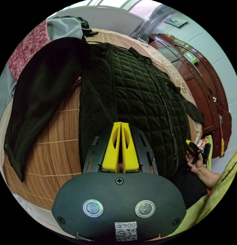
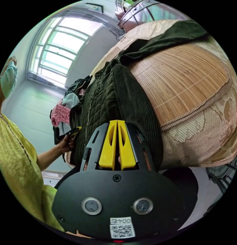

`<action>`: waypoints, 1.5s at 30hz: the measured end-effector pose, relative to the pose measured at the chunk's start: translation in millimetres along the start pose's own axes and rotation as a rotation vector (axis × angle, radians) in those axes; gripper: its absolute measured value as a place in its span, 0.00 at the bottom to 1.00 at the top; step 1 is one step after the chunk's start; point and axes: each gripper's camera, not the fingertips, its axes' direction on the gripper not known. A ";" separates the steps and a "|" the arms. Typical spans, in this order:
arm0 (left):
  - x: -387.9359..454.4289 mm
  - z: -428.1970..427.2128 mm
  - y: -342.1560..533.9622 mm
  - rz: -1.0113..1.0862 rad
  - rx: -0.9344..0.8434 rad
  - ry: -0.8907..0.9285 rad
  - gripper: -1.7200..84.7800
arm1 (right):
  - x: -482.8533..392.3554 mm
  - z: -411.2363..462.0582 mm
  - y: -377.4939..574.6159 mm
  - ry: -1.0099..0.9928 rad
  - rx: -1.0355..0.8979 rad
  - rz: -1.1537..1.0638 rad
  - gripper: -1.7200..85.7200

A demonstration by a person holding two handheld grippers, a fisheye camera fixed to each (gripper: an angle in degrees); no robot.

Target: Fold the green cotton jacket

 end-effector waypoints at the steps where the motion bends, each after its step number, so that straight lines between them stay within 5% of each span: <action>1: 11.2 -1.9 -5.5 0.014 -0.009 -0.046 0.02 | 3.1 5.6 -2.6 0.017 0.000 0.013 0.02; 8: 48.8 -8.1 -58.1 -0.065 -0.162 -0.142 0.02 | 18.8 32.4 -48.2 -0.076 -0.102 0.213 0.08; 14: 88.5 -3.8 -106.8 0.043 -0.338 -0.272 0.02 | -20.2 81.0 -167.7 -0.072 -0.275 -0.012 0.12; 23: 100.1 -6.2 -151.4 -0.059 -0.446 -0.231 0.02 | -22.4 191.3 -389.9 -0.081 -0.547 -0.280 0.13; 32: 113.2 -10.5 -172.2 -0.177 -0.475 -0.227 0.02 | -5.6 272.3 -515.7 0.247 -0.478 -0.348 0.18; 38: 119.2 -16.8 -168.3 -0.183 -0.434 -0.199 0.02 | -8.4 345.0 -535.3 0.347 -0.619 -0.479 0.20; 45: 115.1 -24.4 -153.6 -0.238 -0.367 -0.124 0.02 | -36.4 393.2 -539.4 0.476 -0.702 -0.597 0.05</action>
